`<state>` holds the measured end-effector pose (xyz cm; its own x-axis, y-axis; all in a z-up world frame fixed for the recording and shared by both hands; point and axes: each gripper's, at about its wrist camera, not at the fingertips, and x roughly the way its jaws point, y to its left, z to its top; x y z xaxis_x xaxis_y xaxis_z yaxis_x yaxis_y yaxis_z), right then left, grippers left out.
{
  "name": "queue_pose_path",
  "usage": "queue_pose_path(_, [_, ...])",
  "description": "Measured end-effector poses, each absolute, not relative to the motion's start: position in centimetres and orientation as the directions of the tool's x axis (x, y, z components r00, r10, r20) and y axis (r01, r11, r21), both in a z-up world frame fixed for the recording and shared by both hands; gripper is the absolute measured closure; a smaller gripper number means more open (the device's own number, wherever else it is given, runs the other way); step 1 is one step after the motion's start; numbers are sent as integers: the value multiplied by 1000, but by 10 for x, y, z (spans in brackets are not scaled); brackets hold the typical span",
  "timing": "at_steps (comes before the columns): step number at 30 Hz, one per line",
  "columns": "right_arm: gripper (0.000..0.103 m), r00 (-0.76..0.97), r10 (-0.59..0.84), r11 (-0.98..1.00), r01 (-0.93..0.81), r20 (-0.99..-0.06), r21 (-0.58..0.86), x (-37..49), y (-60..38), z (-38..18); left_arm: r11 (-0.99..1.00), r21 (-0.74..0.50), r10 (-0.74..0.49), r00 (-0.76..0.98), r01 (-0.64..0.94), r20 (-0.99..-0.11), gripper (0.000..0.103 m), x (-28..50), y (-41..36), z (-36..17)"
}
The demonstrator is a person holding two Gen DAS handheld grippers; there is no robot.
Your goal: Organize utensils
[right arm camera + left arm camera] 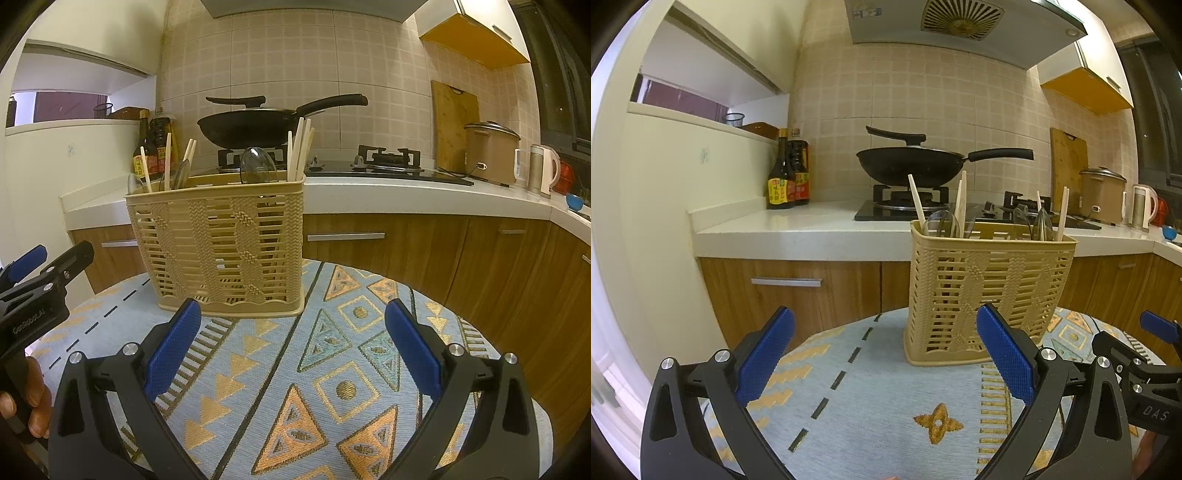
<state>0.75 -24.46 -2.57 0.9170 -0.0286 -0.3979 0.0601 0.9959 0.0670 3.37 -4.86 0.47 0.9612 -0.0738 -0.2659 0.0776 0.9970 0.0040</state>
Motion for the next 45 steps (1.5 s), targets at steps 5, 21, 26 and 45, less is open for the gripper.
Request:
queue_pose_path(5, [8,917,-30,996,60,-398,64,7,-244,-25,997,13,-68,960,74,-271,8,33,-50,4])
queue_pose_path(21, [8,913,-28,997,56,-407,57,9,-241,-26,988,132,-50,975,80,-215,8,21,-72,3])
queue_pose_path(26, [8,912,-29,997,57,-409,57,9,-241,-26,986,143,-51,976,83,-212,8,20,-74,2])
queue_pose_path(45, [8,911,-20,996,53,-412,68,11,-242,-28,988,121,-70,970,100,-232,8,24,-72,3])
